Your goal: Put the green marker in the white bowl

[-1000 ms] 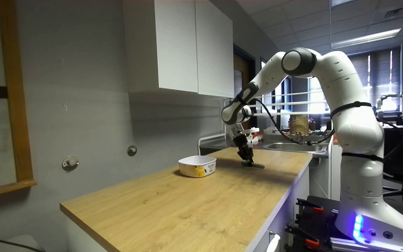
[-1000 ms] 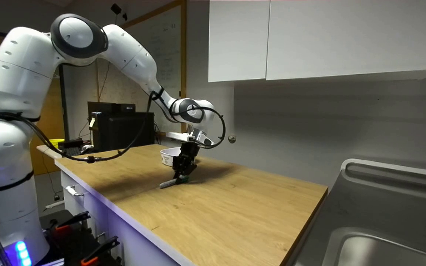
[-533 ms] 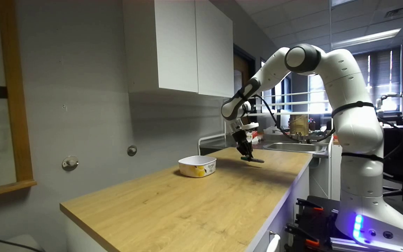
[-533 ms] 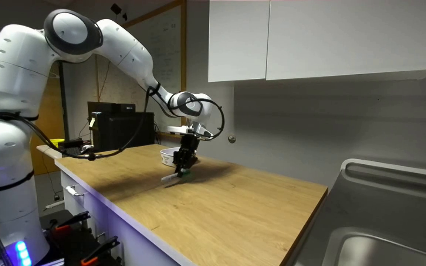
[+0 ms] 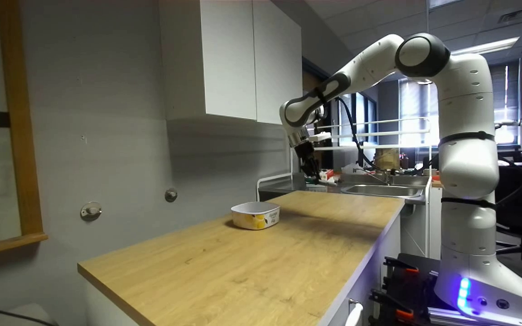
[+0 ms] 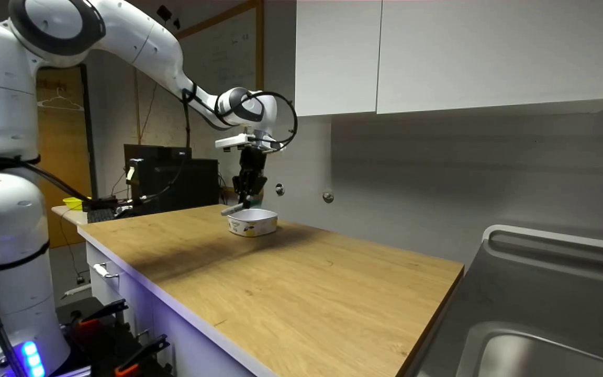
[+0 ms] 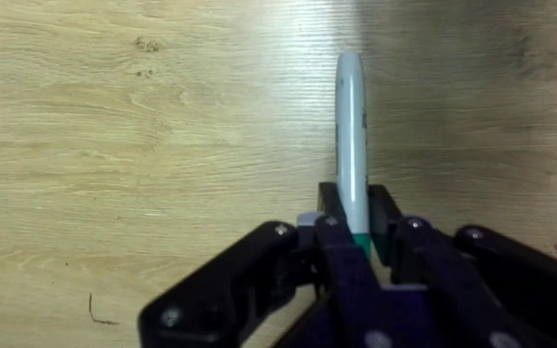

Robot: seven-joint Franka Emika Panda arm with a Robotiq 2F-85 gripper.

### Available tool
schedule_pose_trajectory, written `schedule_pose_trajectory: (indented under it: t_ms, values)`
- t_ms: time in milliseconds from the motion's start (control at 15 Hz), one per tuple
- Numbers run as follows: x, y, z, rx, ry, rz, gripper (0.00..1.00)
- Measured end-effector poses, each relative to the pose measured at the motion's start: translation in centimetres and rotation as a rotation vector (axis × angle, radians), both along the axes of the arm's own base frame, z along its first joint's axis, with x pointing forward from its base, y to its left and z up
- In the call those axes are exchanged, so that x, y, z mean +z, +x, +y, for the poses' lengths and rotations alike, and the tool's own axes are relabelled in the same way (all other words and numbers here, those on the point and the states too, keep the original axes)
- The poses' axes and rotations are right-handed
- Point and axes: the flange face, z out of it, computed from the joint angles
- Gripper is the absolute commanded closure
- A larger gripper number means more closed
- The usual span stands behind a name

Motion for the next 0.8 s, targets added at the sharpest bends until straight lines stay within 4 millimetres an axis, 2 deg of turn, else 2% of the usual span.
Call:
schedule_pose_trajectory:
  t_ms: [533,800]
  values:
    - [2.7,1.7,9.9,0.092,-0.093,-0.032,0.94]
    - [4.8,3.0,14.8,0.156,-0.15,-0.027,0.94]
